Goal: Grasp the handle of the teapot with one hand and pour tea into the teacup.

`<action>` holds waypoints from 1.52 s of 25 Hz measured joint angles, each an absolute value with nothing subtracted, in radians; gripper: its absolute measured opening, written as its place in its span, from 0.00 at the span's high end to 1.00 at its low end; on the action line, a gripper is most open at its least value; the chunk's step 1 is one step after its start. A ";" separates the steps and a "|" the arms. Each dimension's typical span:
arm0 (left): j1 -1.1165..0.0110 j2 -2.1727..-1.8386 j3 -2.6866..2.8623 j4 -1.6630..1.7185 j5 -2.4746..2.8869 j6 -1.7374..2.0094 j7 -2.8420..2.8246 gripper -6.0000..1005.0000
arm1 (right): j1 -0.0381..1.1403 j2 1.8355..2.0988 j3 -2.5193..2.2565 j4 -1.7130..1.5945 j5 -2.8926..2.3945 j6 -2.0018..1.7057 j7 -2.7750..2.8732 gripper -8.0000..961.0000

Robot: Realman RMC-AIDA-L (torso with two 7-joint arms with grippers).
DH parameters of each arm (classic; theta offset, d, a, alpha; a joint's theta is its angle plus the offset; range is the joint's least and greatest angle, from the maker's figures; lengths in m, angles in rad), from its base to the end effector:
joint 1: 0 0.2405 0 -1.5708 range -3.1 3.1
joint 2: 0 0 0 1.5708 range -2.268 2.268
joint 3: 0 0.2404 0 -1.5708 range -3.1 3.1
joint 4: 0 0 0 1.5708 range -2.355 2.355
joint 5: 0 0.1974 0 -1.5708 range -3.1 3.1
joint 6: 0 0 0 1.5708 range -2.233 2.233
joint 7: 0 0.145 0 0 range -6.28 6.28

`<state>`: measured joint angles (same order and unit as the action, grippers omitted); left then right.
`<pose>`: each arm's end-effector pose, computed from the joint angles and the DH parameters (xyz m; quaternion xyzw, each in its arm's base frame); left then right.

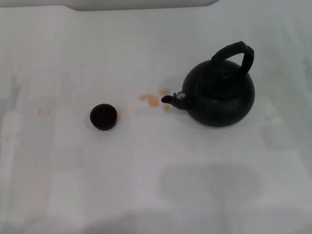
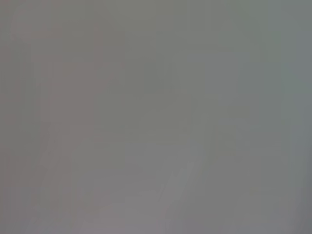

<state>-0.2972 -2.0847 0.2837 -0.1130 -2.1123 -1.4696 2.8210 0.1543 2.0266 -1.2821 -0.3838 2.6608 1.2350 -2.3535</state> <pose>-0.3500 0.2459 0.0263 -0.5888 -0.2964 -0.3624 0.6588 0.3407 0.2695 0.0524 -0.6897 0.3090 0.3989 0.5193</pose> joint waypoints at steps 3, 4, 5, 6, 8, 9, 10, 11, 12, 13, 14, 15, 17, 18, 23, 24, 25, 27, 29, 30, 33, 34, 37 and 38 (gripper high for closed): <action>-0.299 -2.085 0.284 -0.121 -2.112 -1.470 2.821 0.11 | 0.156 2.027 -1.283 -0.377 2.679 1.235 -2.358 0.60; -0.299 -2.085 0.284 -0.121 -2.111 -1.470 2.821 0.11 | 0.158 2.026 -1.283 -0.373 2.681 1.235 -2.357 0.60; -0.299 -2.085 0.284 -0.121 -2.107 -1.470 2.821 0.11 | 0.161 2.025 -1.283 -0.369 2.684 1.235 -2.355 0.60; -0.299 -2.084 0.284 -0.121 -2.101 -1.470 2.821 0.11 | 0.166 2.024 -1.283 -0.364 2.685 1.236 -2.352 0.60; -0.299 -2.084 0.284 -0.121 -2.086 -1.470 2.821 0.11 | 0.176 2.020 -1.282 -0.354 2.685 1.241 -2.350 0.60; -0.299 -2.083 0.284 -0.120 -2.084 -1.470 2.821 0.11 | 0.181 2.020 -1.281 -0.351 2.685 1.243 -2.350 0.60; -0.299 -2.083 0.284 -0.119 -2.082 -1.470 2.821 0.11 | 0.186 2.020 -1.279 -0.348 2.685 1.243 -2.350 0.60; -0.299 -2.083 0.284 -0.118 -2.081 -1.470 2.821 0.11 | 0.190 2.020 -1.278 -0.346 2.685 1.244 -2.350 0.60; -0.299 -2.083 0.284 -0.117 -2.080 -1.470 2.821 0.11 | 0.196 2.020 -1.278 -0.343 2.685 1.244 -2.351 0.60; -0.299 -2.083 0.284 -0.116 -2.077 -1.469 2.821 0.11 | 0.201 2.020 -1.278 -0.340 2.685 1.245 -2.352 0.60; -0.299 -2.083 0.284 -0.115 -2.075 -1.469 2.821 0.11 | 0.206 2.019 -1.278 -0.334 2.685 1.245 -2.354 0.60; -0.299 -2.083 0.284 -0.114 -2.074 -1.469 2.821 0.11 | 0.212 2.019 -1.277 -0.328 2.687 1.245 -2.356 0.60; -0.299 -2.083 0.284 -0.112 -2.074 -1.469 2.821 0.11 | 0.222 2.018 -1.275 -0.312 2.701 1.243 -2.358 0.60; -0.299 -2.082 0.284 -0.112 -2.074 -1.469 2.821 0.11 | 0.227 2.018 -1.274 -0.305 2.711 1.242 -2.358 0.60; -0.299 -2.082 0.279 -0.116 -2.074 -1.469 2.821 0.11 | 0.250 2.014 -1.253 -0.287 2.737 1.233 -2.356 0.60; -0.299 -2.082 0.279 -0.117 -2.074 -1.469 2.821 0.11 | 0.254 2.013 -1.244 -0.287 2.737 1.232 -2.354 0.60; -0.299 -2.082 0.278 -0.118 -2.075 -1.469 2.821 0.11 | 0.258 2.013 -1.233 -0.287 2.737 1.231 -2.353 0.60; -0.299 -2.083 0.277 -0.119 -2.077 -1.470 2.821 0.11 | 0.265 2.012 -1.210 -0.290 2.737 1.230 -2.352 0.60; -0.299 -2.083 0.278 -0.119 -2.078 -1.469 2.821 0.11 | 0.275 2.012 -1.189 -0.292 2.737 1.230 -2.352 0.60; -0.298 -2.083 0.278 -0.119 -2.079 -1.470 2.821 0.11 | 0.282 2.012 -1.179 -0.291 2.737 1.229 -2.352 0.60; -0.298 -2.083 0.276 -0.117 -2.079 -1.470 2.821 0.11 | 0.296 2.012 -1.152 -0.289 2.738 1.216 -2.352 0.61; -0.298 -2.083 0.276 -0.116 -2.079 -1.470 2.821 0.11 | 0.301 2.011 -1.143 -0.291 2.739 1.206 -2.352 0.61; -0.298 -2.083 0.276 -0.113 -2.081 -1.470 2.821 0.11 | 0.323 2.010 -1.119 -0.298 2.739 1.180 -2.351 0.61; -0.298 -2.083 0.276 -0.112 -2.081 -1.470 2.821 0.11 | 0.334 2.009 -1.110 -0.298 2.739 1.174 -2.352 0.61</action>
<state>-0.2976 -2.0832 0.2760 -0.1119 -2.0813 -1.4696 2.8210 0.3337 2.0095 -1.1097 -0.2980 2.7391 1.1742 -2.3515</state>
